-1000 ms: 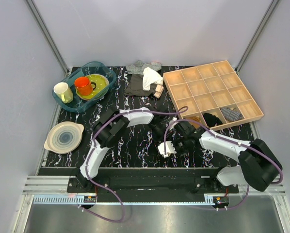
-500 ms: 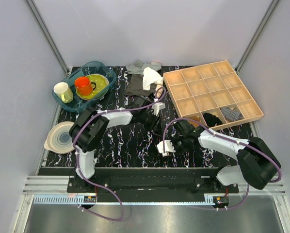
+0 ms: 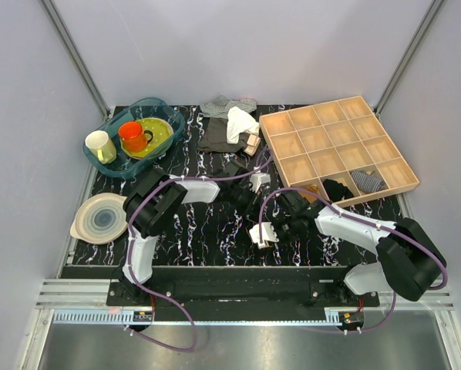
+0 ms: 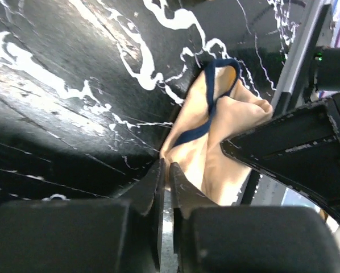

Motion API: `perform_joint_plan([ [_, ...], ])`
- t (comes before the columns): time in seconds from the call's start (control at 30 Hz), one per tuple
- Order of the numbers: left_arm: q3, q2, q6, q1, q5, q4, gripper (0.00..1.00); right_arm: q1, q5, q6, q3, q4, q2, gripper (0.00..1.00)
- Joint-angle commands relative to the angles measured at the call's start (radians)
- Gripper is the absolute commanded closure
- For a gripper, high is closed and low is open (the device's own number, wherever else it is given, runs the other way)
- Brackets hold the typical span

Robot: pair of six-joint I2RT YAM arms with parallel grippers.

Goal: Roll the underwear
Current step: Roll the underwear to the center of the board.

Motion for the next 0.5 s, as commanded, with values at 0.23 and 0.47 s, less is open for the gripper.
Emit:
perform_joint_plan([
  [0.23, -0.211, -0.176, -0.024, 0.075, -0.031, 0.156, 1.00, -0.070, -0.035, 0.013, 0.036, -0.173, 0.020, 0.86],
  [0.47, -0.323, -0.248, -0.073, 0.126, -0.014, 0.266, 1.00, -0.090, -0.147, -0.054, 0.223, -0.329, 0.185, 0.87],
])
